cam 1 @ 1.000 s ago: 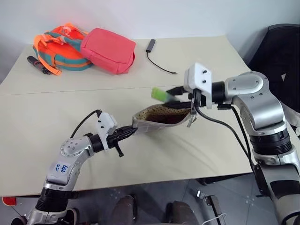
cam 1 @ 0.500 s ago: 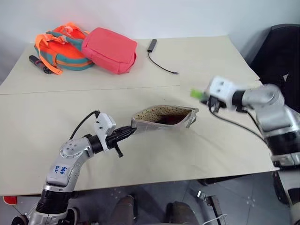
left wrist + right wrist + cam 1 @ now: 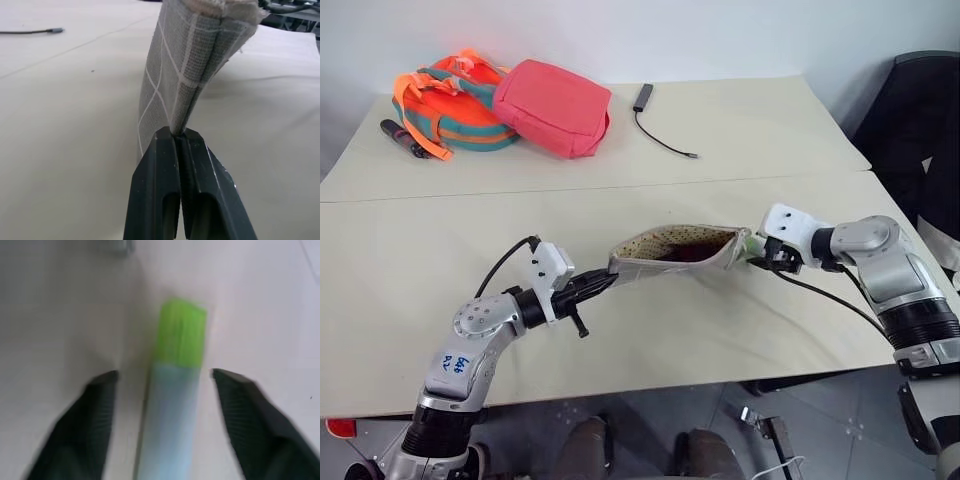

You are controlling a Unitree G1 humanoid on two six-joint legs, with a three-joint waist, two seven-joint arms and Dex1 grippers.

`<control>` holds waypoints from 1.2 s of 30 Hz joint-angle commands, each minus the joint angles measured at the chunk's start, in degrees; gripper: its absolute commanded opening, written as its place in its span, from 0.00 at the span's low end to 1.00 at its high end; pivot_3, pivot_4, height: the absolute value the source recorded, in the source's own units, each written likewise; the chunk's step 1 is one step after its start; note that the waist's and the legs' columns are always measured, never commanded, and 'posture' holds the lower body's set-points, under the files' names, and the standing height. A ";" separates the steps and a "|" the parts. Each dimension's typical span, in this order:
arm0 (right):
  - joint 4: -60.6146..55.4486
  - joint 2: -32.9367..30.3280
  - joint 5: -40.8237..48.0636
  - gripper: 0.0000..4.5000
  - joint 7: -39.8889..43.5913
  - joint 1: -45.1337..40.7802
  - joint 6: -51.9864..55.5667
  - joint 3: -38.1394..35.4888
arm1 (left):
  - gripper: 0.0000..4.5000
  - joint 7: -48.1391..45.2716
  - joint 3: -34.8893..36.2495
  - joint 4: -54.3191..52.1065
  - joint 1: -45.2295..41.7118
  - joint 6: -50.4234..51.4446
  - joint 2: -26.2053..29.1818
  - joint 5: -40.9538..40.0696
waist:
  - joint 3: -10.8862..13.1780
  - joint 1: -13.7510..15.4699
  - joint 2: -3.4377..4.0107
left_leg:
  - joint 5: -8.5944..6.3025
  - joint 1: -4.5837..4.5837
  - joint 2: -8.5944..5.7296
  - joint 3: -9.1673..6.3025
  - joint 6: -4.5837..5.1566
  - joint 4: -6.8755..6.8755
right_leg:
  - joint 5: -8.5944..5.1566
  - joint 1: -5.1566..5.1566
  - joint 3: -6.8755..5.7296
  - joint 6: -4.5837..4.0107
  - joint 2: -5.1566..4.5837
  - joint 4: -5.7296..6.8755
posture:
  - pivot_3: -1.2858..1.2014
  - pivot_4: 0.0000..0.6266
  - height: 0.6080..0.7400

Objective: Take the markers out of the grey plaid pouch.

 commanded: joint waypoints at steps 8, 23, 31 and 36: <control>-12.68 1.65 9.94 0.85 1.41 -16.67 6.14 -8.64 | 0.00 0.23 -0.01 -2.14 -0.12 -0.07 -0.51 -0.66 | 0.13 -0.04 0.20 | -0.03 0.02 0.09 -0.02 -0.06 -0.01 | 0.01 -0.03 0.00 -0.01 0.07 0.02 | 0.52 0.24 1.00; -36.22 3.41 19.61 0.41 9.24 -4.29 17.08 -1.70 | 0.00 0.85 -0.16 -2.64 -1.19 1.36 -1.51 -1.25 | 0.06 1.04 0.07 | -0.10 -0.21 0.11 -0.08 -0.01 0.09 | 0.09 -0.06 -0.07 -0.01 0.11 0.00 | 0.52 0.24 1.00; -34.80 2.67 17.08 0.13 10.06 -3.01 14.51 0.33 | 0.00 1.04 -0.35 -3.56 -1.03 2.27 -1.64 -1.35 | 0.06 1.19 0.07 | -0.09 -0.17 0.13 -0.07 -0.02 0.12 | 0.09 -0.07 -0.04 -0.02 0.12 -0.08 | 0.52 0.24 1.00; -33.93 2.72 15.53 0.13 9.95 -2.94 13.04 0.88 | 0.00 0.97 -0.36 -3.85 -0.98 2.59 -1.66 -1.61 | 0.06 1.29 0.07 | -0.09 -0.18 0.13 -0.07 -0.02 0.12 | 0.09 -0.07 -0.05 -0.02 0.12 -0.10 | 0.52 0.24 1.00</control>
